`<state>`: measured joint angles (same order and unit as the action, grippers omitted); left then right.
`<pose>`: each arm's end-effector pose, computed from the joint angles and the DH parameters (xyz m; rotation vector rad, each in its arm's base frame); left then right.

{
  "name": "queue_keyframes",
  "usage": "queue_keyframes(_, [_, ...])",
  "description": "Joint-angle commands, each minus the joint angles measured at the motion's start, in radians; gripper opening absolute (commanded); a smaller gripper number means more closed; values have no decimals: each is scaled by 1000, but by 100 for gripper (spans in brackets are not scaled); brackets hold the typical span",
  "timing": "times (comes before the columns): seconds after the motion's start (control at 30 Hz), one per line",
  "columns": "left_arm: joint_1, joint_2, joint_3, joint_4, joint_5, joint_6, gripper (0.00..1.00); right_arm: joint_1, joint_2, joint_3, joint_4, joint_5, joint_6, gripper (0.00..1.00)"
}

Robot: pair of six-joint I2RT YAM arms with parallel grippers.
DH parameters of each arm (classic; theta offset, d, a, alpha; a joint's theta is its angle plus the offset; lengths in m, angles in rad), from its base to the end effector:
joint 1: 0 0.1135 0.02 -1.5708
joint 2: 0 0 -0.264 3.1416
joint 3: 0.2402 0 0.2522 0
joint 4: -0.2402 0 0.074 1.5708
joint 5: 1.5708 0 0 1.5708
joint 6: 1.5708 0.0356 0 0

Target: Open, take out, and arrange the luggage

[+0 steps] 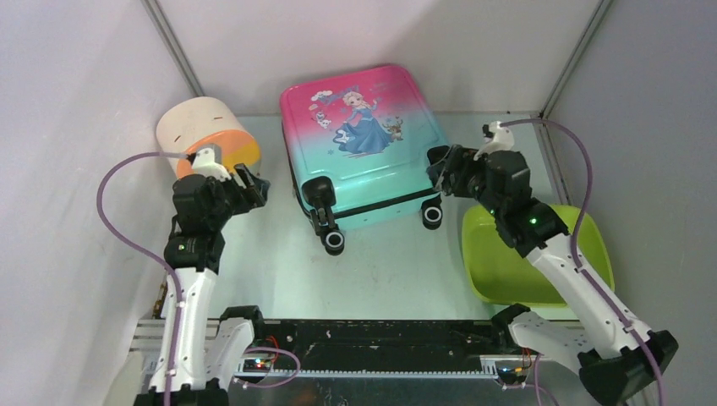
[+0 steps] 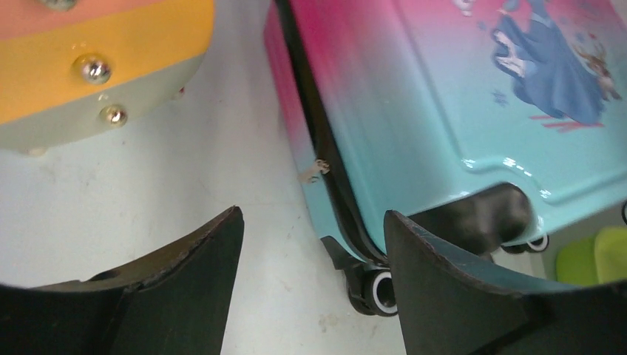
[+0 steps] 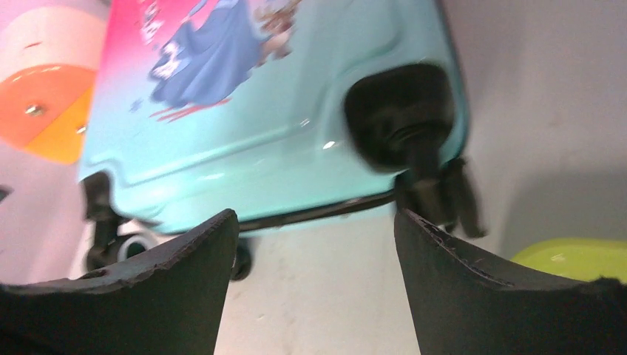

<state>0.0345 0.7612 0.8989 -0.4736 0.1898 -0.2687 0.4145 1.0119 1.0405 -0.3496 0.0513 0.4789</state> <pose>0.1663 -0.0010 0.3527 -0.1609 1.9081 -0.3391 0.2086 0.0898 0.3697 0.0979 1.9280 0.5568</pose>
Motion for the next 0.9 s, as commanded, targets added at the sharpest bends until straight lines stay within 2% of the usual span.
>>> queue_keyframes(0.0, [89,3,-59,152,120,-116,75,183,-1,27,-82,221,240,80])
queue_keyframes(0.17, [96,-17,-139,197,77,-145,76,467,86,40,47,357,293,79])
queue_keyframes(0.4, [96,-56,-234,172,-28,-133,76,724,358,215,64,513,269,83])
queue_keyframes(0.6, [96,-80,-290,178,-33,-122,77,798,584,426,52,530,182,88])
queue_keyframes(0.87, [94,-84,-305,183,-53,-78,77,812,786,618,-44,522,135,85])
